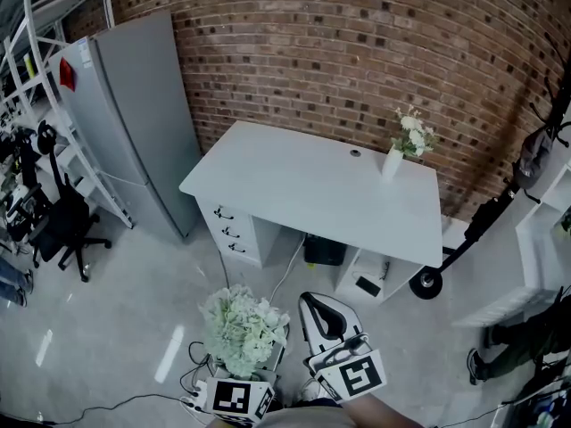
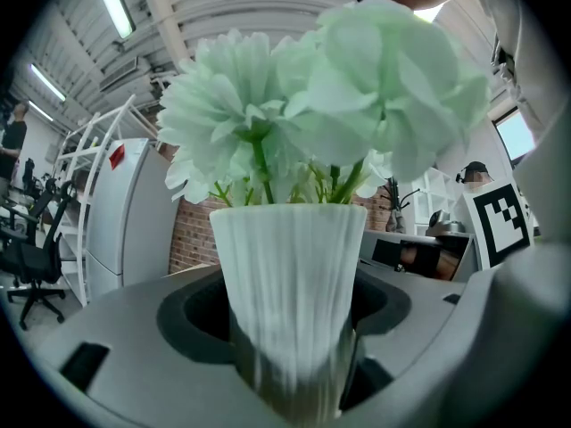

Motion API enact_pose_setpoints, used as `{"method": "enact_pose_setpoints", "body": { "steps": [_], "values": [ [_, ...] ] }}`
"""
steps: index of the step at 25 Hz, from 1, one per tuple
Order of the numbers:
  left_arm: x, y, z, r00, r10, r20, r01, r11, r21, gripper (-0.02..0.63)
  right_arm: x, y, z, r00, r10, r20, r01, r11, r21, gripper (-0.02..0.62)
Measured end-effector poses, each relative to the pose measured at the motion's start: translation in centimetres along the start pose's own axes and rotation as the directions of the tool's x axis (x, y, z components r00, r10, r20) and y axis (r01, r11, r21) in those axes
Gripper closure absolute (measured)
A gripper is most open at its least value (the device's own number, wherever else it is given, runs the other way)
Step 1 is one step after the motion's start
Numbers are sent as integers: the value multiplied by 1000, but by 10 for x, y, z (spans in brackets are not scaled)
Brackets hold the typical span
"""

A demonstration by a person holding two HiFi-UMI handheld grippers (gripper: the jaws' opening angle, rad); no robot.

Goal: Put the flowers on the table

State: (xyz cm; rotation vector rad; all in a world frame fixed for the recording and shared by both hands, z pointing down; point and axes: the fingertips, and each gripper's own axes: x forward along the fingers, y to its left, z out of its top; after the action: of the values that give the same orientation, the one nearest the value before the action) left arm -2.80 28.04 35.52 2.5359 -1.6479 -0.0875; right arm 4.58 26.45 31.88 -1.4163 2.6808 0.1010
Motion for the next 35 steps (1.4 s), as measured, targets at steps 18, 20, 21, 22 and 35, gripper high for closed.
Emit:
{"method": "enact_pose_setpoints", "body": {
  "steps": [18,20,21,22,35],
  "values": [
    [18,-43,-10,997,79,9,-79,997,19,255,-36,-45,-10,998,57,10,-57,998,35,578],
    [18,-42,-10,995,99,8,-99,995,21,255,-37,-49,-12,998,64,7,-64,997,39,578],
    [18,-41,-10,994,108,7,-108,994,22,255,-37,-51,-12,998,68,6,-68,997,40,578],
    [18,-41,-10,993,116,5,-116,993,23,255,-38,-52,-12,997,73,6,-73,997,41,578],
    [20,-31,-7,988,153,14,-153,987,39,255,-31,-58,-8,996,91,26,-92,995,38,578]
  ]
}}
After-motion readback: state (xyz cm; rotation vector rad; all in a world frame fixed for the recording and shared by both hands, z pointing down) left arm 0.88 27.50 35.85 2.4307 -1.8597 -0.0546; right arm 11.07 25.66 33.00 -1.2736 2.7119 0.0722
